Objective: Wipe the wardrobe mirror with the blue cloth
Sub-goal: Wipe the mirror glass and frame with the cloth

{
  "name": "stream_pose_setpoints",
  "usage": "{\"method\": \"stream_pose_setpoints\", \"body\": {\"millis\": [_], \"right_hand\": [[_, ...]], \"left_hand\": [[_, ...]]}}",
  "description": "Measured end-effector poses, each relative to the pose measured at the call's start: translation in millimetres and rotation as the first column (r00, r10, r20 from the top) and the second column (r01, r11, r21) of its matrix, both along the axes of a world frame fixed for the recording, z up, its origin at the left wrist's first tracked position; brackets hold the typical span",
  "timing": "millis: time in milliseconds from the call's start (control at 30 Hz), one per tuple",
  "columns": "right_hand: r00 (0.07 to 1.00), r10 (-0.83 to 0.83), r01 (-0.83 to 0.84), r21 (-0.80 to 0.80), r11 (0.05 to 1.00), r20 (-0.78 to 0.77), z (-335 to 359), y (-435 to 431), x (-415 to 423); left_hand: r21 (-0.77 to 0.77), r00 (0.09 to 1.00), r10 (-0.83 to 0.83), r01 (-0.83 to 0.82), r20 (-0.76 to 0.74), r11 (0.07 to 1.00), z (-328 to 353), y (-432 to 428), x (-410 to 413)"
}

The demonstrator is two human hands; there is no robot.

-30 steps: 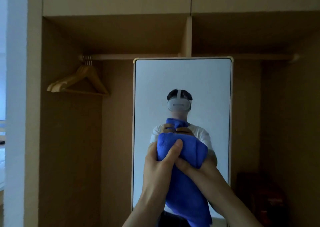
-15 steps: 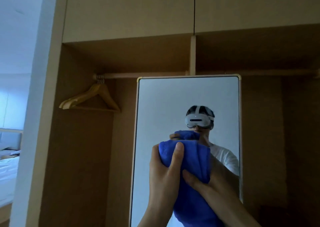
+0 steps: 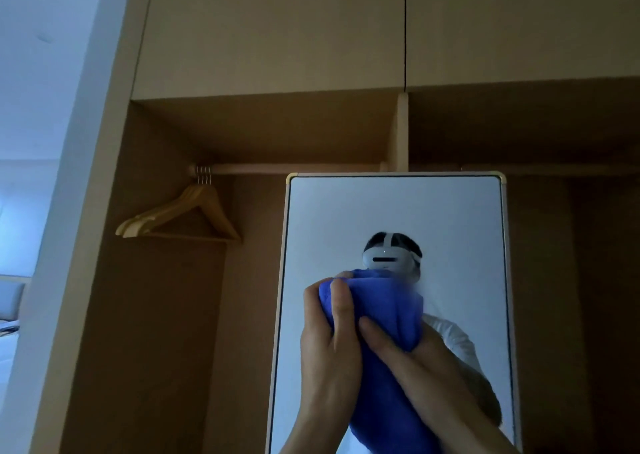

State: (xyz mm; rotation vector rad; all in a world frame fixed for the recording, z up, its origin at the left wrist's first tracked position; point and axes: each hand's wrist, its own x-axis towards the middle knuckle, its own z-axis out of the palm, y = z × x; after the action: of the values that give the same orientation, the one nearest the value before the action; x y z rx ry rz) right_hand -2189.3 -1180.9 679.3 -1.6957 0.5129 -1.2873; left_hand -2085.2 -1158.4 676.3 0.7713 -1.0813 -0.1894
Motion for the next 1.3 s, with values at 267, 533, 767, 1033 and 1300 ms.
{"method": "stream_pose_setpoints", "body": {"millis": [267, 533, 767, 1033, 1300], "right_hand": [[0.903, -0.426, 0.362, -0.436, 0.824, -0.053, 37.9, -6.3, 30.3], [0.457, -0.885, 0.424, -0.897, 0.127, 0.091, 98.7, -24.7, 45.6], [0.333, -0.918, 0.339, -0.936, -0.097, 0.216, 141.9, -25.3, 64.0], [0.293, -0.925, 0.278, -0.948, -0.158, 0.24, 169.2, -34.9, 93.5], [0.307, -0.917, 0.296, -0.941, -0.162, 0.254, 185.2, -43.0, 108.5]], "left_hand": [[0.015, 0.96, 0.093, -0.1, 0.263, 0.995, 24.9, -16.5, 64.5], [-0.005, 0.942, 0.144, -0.149, 0.303, 0.989, 61.4, -49.6, 123.3], [0.061, 0.949, 0.025, -0.046, 0.313, 0.997, 72.5, -63.7, 133.4], [0.122, 0.962, -0.118, 0.09, 0.248, 0.988, 82.2, -68.6, 143.8], [0.117, 0.961, -0.19, 0.169, 0.199, 0.979, 76.5, -71.6, 155.4]]}}
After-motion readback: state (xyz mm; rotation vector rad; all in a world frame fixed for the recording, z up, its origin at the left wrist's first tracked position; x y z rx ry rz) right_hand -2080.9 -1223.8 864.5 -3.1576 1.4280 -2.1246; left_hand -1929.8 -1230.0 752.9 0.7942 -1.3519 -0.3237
